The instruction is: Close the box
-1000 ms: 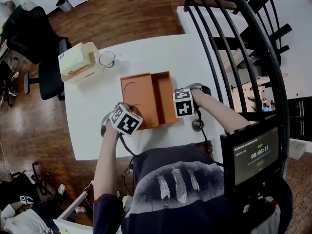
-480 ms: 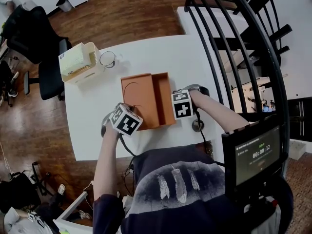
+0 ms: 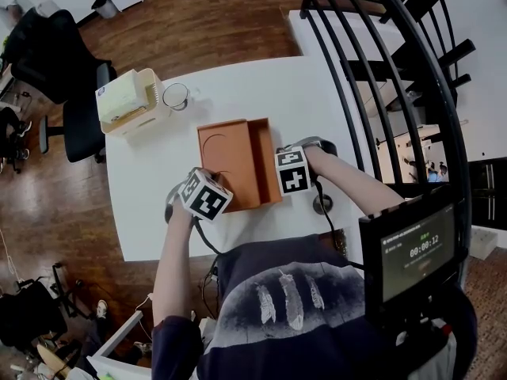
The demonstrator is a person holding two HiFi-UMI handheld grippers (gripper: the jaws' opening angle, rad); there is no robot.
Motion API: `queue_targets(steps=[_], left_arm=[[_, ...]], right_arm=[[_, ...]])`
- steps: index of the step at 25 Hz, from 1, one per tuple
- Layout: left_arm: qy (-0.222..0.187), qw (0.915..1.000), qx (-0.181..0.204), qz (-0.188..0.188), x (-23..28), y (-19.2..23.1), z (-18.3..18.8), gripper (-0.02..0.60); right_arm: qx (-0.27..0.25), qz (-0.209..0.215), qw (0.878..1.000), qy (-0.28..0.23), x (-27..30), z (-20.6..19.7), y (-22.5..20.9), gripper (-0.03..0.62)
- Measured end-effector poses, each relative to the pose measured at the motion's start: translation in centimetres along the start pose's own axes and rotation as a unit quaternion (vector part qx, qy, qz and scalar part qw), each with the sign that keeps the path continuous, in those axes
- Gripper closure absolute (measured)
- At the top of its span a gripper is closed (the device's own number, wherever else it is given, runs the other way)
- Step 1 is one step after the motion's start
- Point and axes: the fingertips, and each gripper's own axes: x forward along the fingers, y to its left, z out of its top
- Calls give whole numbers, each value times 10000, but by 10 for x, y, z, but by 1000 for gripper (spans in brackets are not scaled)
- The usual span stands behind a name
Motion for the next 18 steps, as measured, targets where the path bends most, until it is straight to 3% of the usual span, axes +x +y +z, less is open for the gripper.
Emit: queue_targets(steps=[18], left_arm=[[-23, 10000, -1, 28, -1, -2, 3, 568]], right_arm=[[-117, -21, 9999, -52, -1, 10, -1, 589]])
